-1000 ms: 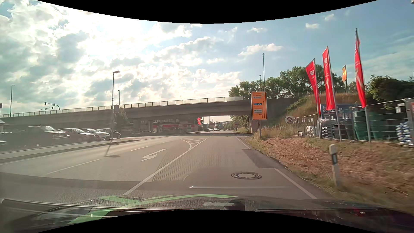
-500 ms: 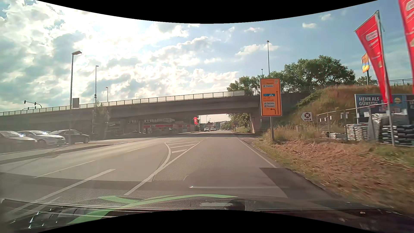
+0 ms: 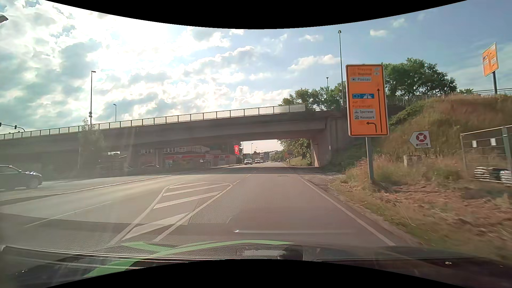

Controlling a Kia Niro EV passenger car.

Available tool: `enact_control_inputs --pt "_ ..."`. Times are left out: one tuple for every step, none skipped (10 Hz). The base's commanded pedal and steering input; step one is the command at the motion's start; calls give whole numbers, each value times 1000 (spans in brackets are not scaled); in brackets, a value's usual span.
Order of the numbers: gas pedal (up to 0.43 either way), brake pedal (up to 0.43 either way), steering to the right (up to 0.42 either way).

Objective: Follow the waypoints while adhering to traffic rules and regulations

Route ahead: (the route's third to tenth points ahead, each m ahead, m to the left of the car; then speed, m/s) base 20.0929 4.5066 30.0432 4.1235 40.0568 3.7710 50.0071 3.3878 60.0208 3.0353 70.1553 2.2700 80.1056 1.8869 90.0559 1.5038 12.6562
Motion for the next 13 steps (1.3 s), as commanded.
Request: enact_control_inputs --pt "169 0 6" --pt "169 0 6" --pt "169 0 6" --pt "169 0 7" --pt "169 0 6" --pt "169 0 6" --pt "169 0 5" --pt "169 0 5" --pt "169 0 4" --pt "157 0 4" --pt "138 0 3" --pt "130 0 3" --pt "118 0 0"
